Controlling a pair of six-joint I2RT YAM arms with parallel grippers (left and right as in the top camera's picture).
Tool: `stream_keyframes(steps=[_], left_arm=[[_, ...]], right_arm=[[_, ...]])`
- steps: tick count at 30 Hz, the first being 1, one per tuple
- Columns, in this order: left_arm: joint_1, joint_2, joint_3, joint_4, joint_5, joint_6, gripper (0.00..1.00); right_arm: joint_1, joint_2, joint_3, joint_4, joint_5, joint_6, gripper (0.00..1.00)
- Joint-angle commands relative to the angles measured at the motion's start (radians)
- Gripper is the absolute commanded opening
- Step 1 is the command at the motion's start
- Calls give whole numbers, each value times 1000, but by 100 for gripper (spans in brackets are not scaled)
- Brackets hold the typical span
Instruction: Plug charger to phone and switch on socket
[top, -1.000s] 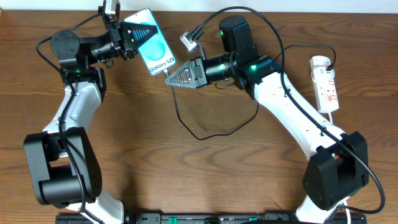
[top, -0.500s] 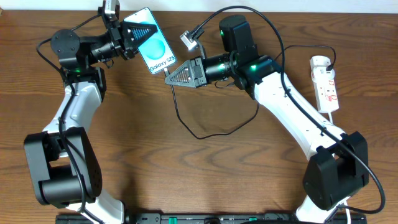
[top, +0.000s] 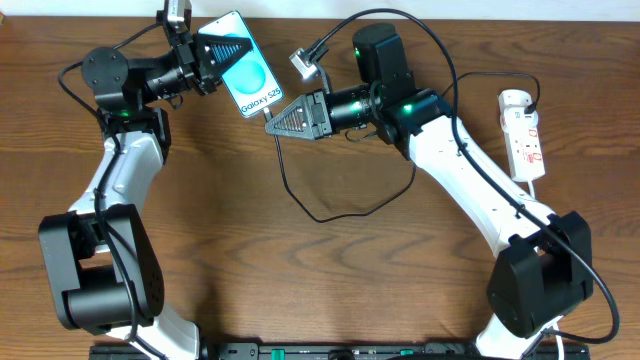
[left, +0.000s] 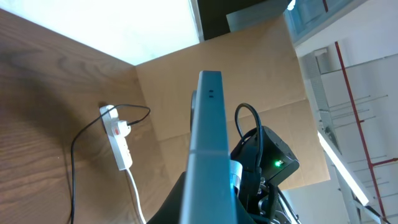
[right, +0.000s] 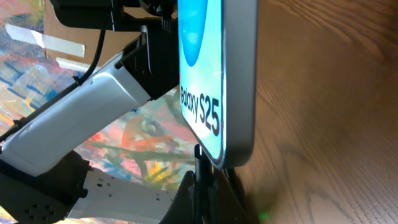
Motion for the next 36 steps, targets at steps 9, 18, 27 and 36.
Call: stream_keyframes(steps=[9, 18, 27, 36], left_arm=[[-6, -4, 15, 37, 158, 27, 7], [-9, -4, 14, 37, 181, 28, 7], [-10, -4, 14, 37, 181, 28, 7], [-10, -4, 14, 37, 181, 35, 7]], right_arm=[[0, -17, 14, 36, 24, 14, 1], [-3, -17, 14, 37, 24, 18, 1], [-16, -17, 14, 49, 24, 30, 1], [-20, -17, 14, 105, 24, 78, 1]])
